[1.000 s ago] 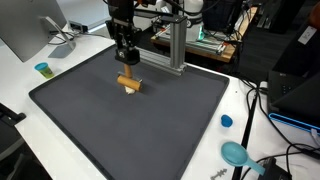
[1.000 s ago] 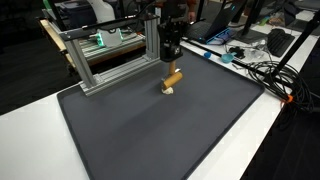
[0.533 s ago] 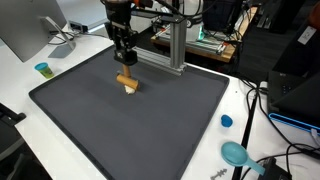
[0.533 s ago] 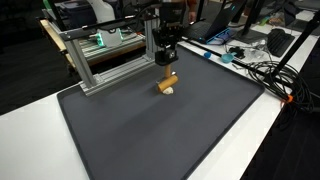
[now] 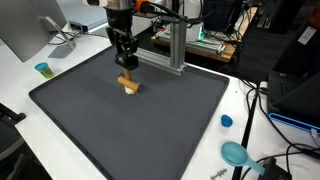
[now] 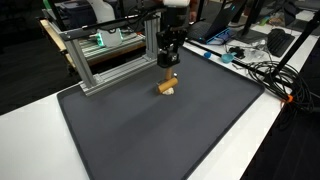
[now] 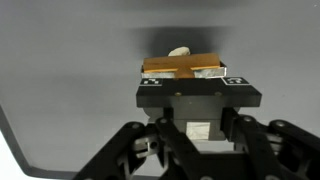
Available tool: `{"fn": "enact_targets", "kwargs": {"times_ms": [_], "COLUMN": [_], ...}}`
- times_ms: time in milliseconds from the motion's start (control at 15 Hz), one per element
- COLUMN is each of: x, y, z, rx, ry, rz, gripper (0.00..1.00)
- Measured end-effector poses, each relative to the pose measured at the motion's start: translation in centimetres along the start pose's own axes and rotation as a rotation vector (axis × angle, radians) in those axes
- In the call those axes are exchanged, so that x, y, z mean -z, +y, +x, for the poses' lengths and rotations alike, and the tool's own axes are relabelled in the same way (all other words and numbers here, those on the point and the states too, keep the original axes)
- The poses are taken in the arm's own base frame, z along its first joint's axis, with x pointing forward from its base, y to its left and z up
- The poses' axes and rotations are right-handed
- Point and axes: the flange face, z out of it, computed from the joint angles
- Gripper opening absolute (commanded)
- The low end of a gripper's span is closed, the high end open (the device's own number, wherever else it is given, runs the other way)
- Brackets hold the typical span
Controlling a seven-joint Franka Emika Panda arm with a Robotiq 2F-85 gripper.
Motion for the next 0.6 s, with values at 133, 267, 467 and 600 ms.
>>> {"fn": "enact_targets", "kwargs": {"times_ms": [133, 267, 467, 600], "x": [-0.3, -1.0, -1.3, -1.3], "y": [-0.5, -1.0, -1.1, -0.9], "z": [0.1, 0.0, 0.3, 0.5], "rx": [0.009, 0.019, 0.014, 0.004], "ry": [-0.028, -0.068, -0.08, -0.084], "rz": [-0.007, -0.014, -0.016, -0.014], "gripper": [0.23, 0.23, 0.23, 0.23]}}
